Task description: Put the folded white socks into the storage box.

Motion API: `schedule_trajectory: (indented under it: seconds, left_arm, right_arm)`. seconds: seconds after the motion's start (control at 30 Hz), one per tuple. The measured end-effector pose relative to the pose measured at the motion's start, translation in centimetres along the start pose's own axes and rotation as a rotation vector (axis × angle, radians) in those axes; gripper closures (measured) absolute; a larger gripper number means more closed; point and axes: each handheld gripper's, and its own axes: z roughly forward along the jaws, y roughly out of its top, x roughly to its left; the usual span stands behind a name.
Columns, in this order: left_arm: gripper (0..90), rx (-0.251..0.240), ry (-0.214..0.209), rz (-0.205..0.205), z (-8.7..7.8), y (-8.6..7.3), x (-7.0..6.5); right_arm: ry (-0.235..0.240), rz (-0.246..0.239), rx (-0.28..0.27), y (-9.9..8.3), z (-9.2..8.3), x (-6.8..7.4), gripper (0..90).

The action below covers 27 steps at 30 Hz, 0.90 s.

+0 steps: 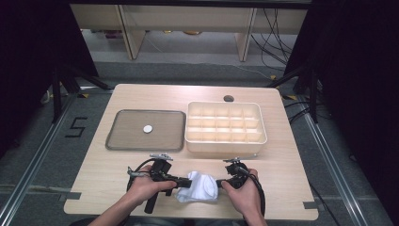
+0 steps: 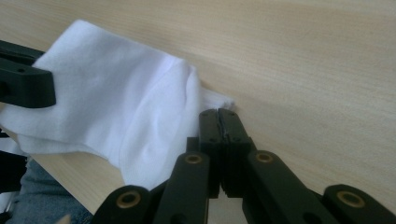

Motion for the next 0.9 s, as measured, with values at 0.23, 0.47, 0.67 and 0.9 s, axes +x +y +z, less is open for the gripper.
schedule_trajectory:
  seconds: [0.23,0.47,0.67,0.9]
  left_arm:
    - [82.6,0.005,0.009,-0.014,-0.1,0.1,-0.2]
    - [82.7,-0.008,0.008,-0.01,-0.2,0.3,-0.2]
    - [82.7,-0.014,-0.016,-0.002,-0.2,0.4,-0.1]
    - [82.7,-0.019,0.003,-0.003,-0.2,0.4,-0.3]
  right_arm:
    - [-0.008,0.003,0.006,-0.1,0.3,0.3,89.4]
    - [-0.016,-0.015,0.008,0.0,0.6,0.5,89.4]
    - [-0.024,-0.037,0.004,0.1,0.9,0.7,89.4]
    - [-0.02,-0.037,0.002,0.2,1.0,1.0,89.7]
